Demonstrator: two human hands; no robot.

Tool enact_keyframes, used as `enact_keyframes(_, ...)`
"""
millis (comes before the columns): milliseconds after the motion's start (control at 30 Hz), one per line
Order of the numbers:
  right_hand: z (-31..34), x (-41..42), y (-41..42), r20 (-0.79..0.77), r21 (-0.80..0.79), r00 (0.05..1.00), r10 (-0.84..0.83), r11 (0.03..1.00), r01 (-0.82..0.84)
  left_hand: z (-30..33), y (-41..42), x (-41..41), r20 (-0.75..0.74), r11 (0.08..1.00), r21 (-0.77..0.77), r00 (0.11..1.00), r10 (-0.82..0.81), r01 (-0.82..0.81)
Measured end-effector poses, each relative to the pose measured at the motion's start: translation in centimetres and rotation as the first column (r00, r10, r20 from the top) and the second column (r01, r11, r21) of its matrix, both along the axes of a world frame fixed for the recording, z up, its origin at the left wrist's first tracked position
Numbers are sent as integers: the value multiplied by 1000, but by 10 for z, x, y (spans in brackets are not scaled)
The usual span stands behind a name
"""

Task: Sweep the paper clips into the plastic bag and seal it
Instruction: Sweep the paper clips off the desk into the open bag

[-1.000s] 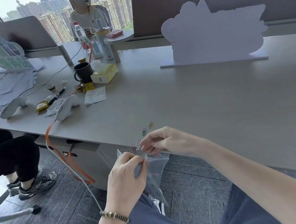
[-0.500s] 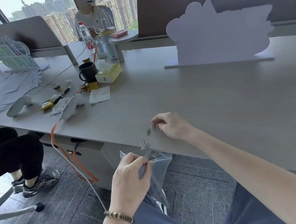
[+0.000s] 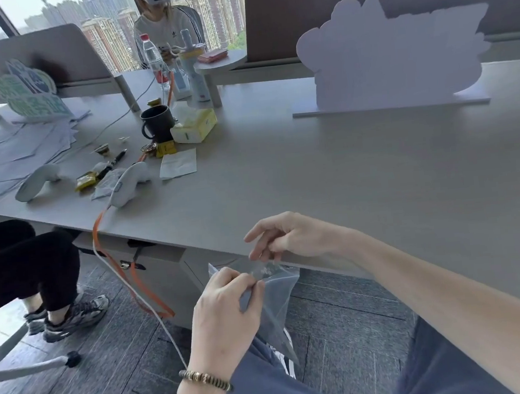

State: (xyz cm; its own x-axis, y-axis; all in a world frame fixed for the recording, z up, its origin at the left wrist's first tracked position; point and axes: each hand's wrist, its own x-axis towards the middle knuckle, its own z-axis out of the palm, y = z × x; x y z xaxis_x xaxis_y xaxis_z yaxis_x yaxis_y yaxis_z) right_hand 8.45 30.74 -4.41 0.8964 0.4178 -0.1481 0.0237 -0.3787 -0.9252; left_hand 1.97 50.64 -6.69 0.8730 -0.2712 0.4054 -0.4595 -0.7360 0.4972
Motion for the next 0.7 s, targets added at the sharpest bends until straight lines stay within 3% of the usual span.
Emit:
enact_keyframes(133, 8, -14, 4, 24, -81, 997, 67, 995, -65, 2, 3, -2, 27, 1000, 16, 999, 20, -20)
enact_keyframes(233, 20, -29, 12, 47, -231, 981, 189, 957, -173, 4, 9, -5, 40, 998, 30, 998, 49, -50)
enact_keyframes(367, 31, -35, 21, 229, -442, 929, 290, 882, -166, 13, 19, -14, 46, 994, 20, 993, 105, -106)
enact_keyframes(700, 76, -50, 40, 336, -520, 880, 336, 845, -124, 55, 48, -38, -57, 984, -57, 985, 165, -169)
